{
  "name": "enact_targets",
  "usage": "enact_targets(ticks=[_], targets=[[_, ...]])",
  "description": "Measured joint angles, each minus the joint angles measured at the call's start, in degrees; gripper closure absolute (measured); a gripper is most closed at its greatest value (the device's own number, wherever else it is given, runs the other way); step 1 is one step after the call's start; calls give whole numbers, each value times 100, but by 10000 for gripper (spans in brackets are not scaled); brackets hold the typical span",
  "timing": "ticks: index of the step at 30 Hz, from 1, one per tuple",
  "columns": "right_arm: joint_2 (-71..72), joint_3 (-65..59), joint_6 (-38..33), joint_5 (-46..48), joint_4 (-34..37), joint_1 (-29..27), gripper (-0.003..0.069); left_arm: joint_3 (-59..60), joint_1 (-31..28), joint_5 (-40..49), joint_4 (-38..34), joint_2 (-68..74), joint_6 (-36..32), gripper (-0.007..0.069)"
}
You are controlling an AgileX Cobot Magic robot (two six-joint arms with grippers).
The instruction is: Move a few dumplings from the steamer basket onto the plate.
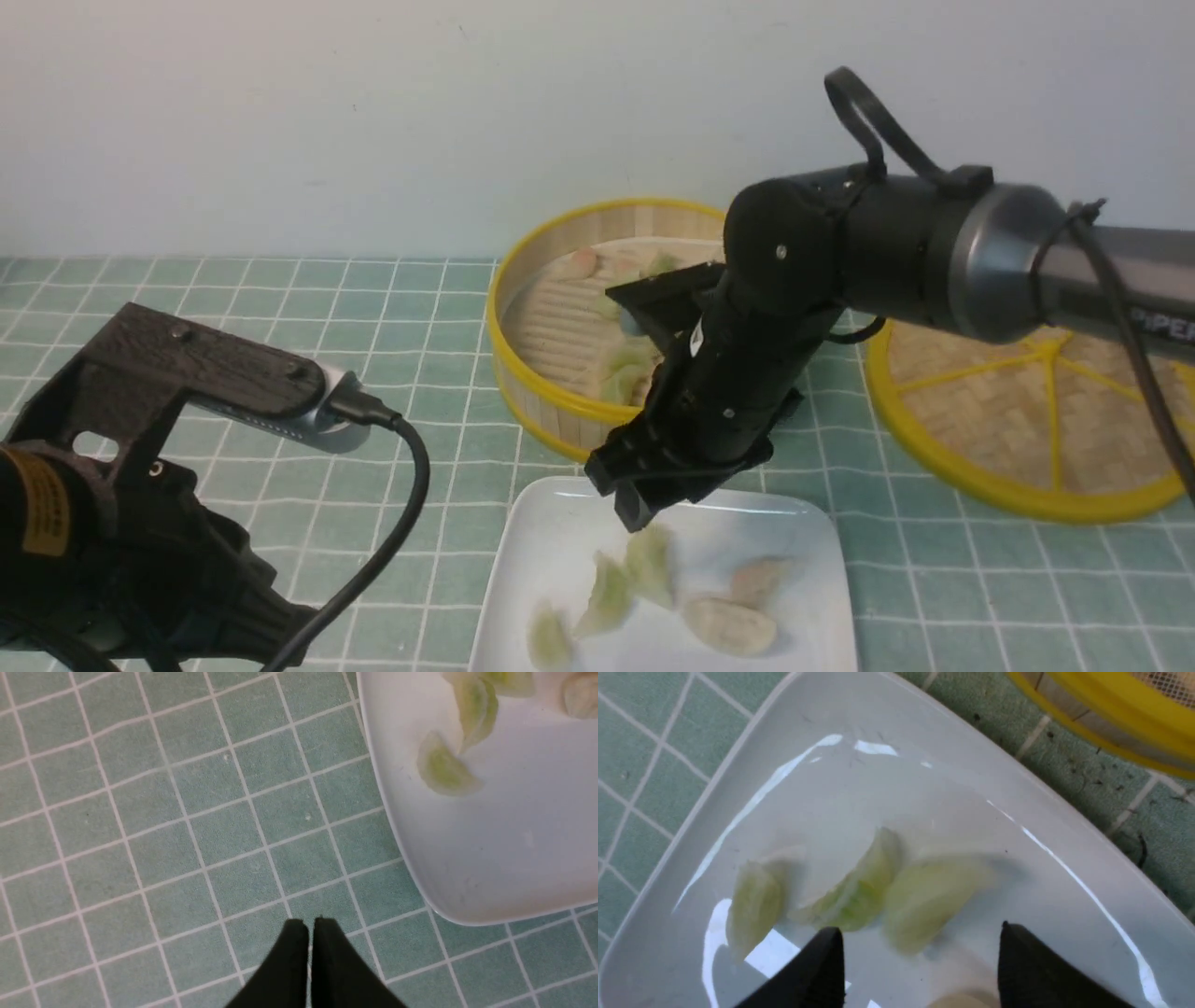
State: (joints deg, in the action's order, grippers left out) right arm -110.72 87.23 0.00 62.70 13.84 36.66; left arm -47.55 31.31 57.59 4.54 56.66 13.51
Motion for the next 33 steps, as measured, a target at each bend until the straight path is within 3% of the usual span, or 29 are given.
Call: enact_targets(ticks=[3, 4, 5, 6, 9, 12, 15, 19, 22, 26, 28, 33], targets=[[263, 139, 125, 190, -254, 0, 269, 0, 0, 0, -5, -20, 0, 631], [737, 189, 268, 318, -585, 0, 341, 0, 0, 0, -5, -106, 0, 631], [793, 189, 284, 334, -617, 0, 350, 0, 0, 0, -5, -120, 0, 631], [1312, 203, 457, 470, -889, 0, 428, 0, 0, -6, -10, -258, 0, 631], [2426, 166, 725, 587, -1216, 0, 567, 0, 0, -141, -10, -641, 0, 631], [3875, -251, 911, 264, -1384, 0, 652, 0, 0, -484, -10, -1047, 0, 631], [4958, -817, 978, -226, -1505, 0, 666, 0, 0, -746, -10, -1326, 0, 631], [7689, -2939, 1003, -2108, -1841, 0, 672, 0, 0, -1111, -10, -1594, 0, 631], [9112, -4165, 1216, -2872, -2133, 0, 672, 0, 0, -1211, -10, -1584, 5, 631], [10266, -5102, 1816, -3167, -2627, 0, 672, 0, 0, -1338, -36, -1528, 5, 631], [11003, -5645, 2552, -3226, -3215, 0, 672, 4, 0, -1456, -90, -1495, 5, 631], [11169, -5913, 3257, -3160, -3647, 0, 672, 70, 2, -1550, -269, -1558, 5, 631]])
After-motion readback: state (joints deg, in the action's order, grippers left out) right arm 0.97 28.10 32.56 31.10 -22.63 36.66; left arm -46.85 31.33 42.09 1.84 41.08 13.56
